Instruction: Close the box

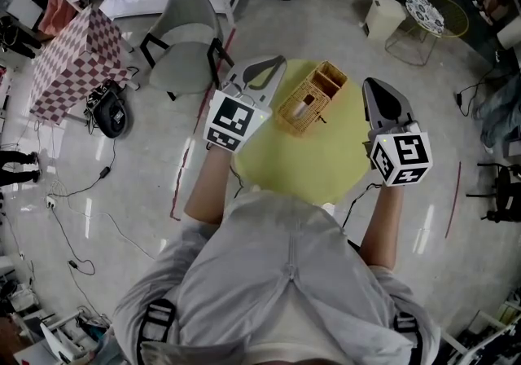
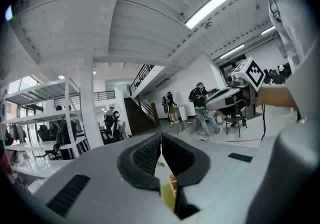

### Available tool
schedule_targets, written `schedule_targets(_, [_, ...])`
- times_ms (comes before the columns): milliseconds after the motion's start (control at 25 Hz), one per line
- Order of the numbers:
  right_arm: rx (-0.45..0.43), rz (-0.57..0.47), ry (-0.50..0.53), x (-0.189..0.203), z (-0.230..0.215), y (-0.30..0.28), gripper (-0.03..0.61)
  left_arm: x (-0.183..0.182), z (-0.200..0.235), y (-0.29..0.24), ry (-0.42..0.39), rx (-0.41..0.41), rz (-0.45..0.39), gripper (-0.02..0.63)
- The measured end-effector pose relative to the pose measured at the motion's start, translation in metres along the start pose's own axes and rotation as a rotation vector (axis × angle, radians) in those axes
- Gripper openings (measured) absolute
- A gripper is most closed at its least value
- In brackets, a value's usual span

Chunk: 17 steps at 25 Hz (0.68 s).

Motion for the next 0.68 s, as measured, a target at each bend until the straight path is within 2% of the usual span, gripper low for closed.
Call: schedule_targets(680, [-0.012,0.016,0.000,0.0050,-0.0004,0.0055,0.017,0.0042,-0.0102,-0.0042,0.001,0.023,0.037,0.034])
Point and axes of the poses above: the fingertips, and each gripper's own axes: y backward along the fingers, z to its left, x out of its underside, the point moved 10 cm from there along y, backward along the fingers, and after that the axes turned 4 degrees about x, right-handed, at the moved point
